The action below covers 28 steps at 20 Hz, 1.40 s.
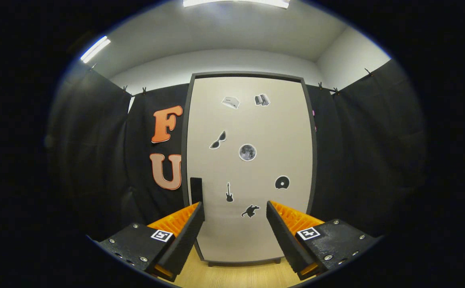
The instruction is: Open the shoe cabinet door, grab the shoes and put them into the shoe cabinet, then close the shoe cabinet door.
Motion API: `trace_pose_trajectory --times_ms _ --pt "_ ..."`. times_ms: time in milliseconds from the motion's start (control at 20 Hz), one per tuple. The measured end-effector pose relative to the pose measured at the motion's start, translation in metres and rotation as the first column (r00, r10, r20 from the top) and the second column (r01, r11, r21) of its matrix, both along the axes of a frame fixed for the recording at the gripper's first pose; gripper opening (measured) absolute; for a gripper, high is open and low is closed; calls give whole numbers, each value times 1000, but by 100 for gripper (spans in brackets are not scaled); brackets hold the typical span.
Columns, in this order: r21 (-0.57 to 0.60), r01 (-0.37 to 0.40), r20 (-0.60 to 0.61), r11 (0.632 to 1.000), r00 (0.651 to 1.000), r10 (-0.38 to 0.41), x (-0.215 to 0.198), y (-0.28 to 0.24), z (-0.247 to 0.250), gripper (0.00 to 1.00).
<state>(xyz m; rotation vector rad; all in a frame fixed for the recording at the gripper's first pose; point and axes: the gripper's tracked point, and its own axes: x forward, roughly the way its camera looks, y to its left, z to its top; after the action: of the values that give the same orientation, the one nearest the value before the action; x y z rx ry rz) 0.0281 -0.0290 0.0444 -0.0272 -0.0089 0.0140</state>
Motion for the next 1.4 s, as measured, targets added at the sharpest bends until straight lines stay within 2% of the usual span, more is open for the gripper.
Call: trace_pose_trajectory --times_ms 350,650,1400 --pt "-16 49 -20 999 999 -49 -58 -25 3 97" --pt "-9 61 -35 998 998 -61 -86 -31 -2 97" --pt "-2 37 -54 999 998 -37 -89 -16 -10 97"
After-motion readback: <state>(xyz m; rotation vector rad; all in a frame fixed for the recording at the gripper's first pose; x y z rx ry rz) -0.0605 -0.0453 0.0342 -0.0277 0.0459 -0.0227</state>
